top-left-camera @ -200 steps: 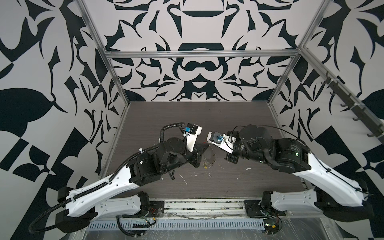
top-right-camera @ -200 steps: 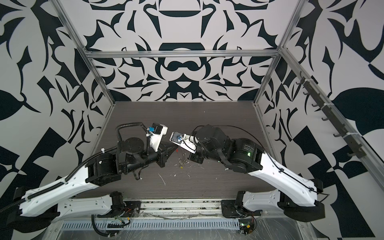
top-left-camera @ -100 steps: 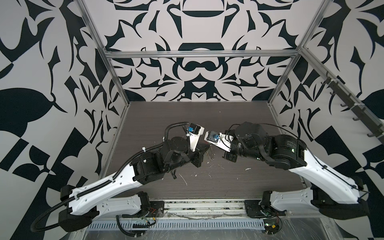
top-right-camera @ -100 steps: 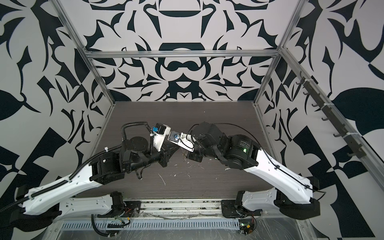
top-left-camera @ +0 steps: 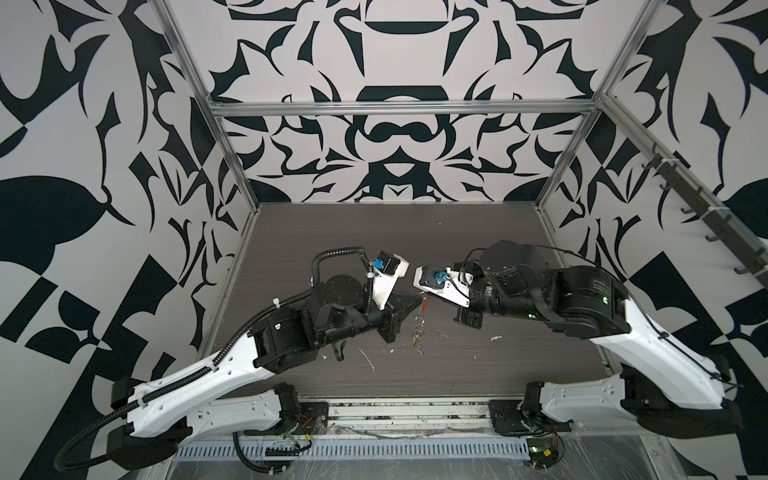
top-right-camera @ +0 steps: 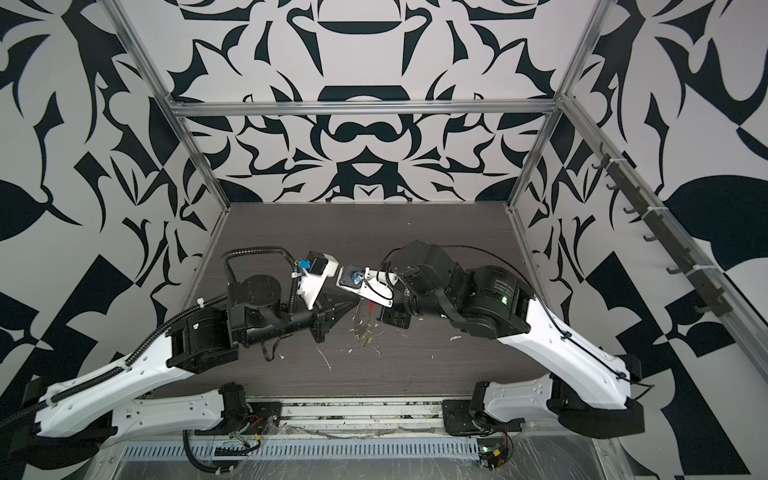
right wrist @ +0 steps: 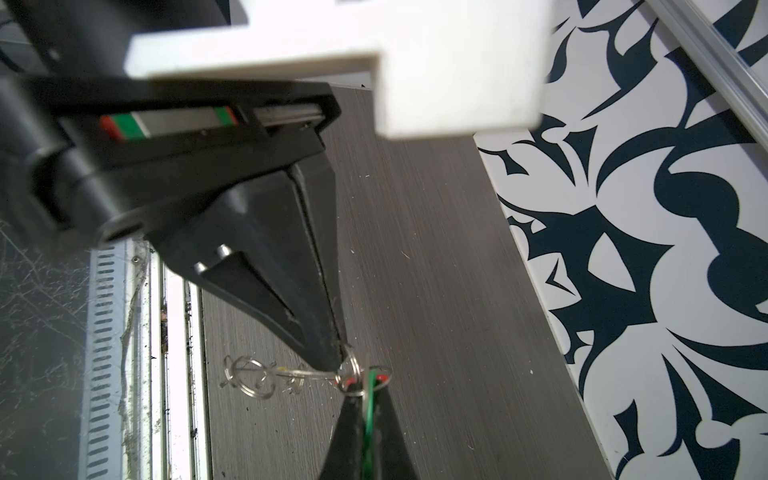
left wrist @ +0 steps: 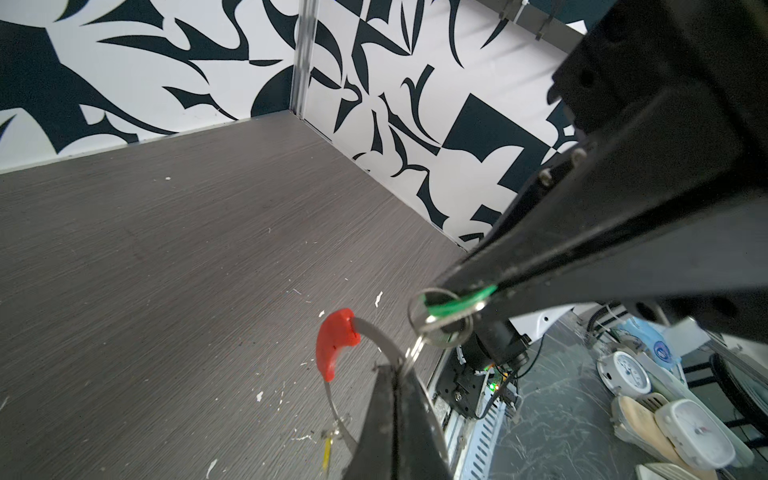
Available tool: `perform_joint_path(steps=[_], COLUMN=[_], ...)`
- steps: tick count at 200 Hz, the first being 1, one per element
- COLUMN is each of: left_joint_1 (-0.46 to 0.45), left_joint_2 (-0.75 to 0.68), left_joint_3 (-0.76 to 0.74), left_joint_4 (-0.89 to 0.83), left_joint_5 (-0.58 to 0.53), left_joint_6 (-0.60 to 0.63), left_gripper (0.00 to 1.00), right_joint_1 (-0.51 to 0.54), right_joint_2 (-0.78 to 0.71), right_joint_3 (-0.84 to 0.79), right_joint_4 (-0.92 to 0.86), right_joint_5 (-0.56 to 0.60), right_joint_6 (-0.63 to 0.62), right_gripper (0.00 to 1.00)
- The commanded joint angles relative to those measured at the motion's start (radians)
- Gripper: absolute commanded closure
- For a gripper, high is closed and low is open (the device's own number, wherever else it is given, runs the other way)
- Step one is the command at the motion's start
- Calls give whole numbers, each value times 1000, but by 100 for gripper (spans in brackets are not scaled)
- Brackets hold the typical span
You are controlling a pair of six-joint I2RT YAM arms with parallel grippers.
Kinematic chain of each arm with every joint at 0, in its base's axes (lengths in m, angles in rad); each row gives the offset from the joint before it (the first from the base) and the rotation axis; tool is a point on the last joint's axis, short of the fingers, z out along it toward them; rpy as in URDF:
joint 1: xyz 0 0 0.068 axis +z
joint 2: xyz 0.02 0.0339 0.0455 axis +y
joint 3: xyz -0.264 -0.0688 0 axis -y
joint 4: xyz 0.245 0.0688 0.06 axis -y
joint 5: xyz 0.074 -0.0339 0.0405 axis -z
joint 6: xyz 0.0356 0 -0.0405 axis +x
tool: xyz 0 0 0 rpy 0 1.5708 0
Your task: Remove the keys from the keyring
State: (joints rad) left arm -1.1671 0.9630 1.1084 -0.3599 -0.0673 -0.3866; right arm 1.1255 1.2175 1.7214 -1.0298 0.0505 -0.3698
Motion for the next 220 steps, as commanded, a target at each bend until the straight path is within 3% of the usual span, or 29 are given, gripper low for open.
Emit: perform_joint_path(steps=[1,61,96,144,187,220], left_joint_1=[6,6,4,5,4,6], left_joint_2=[14,-16,-35,-83,-110,-150], left_joint_3=[-56,-80,-89,-128,-161,-185], left_joint_4=[-143,-83,-58,7,50,78], left_joint_5=[70,145,165,181,148,105], left_joint_6=[17,28,29,-2,-24,-29], left_gripper=[100,100,100,100,100,100], right_joint_1=[8,9,9,9,10,11], right_joint_2=[-53,-38,-35,-27,-74,-172], right_joint_3=[70,107,110,98,-17,-194], right_joint_4=[211,184,183,197,316,480], right_joint_5=[-35,-80,-84,-91,-93,-60], right_joint_6=[0,12,19,37,120,229], right_gripper=[100,94,81,71,61,60])
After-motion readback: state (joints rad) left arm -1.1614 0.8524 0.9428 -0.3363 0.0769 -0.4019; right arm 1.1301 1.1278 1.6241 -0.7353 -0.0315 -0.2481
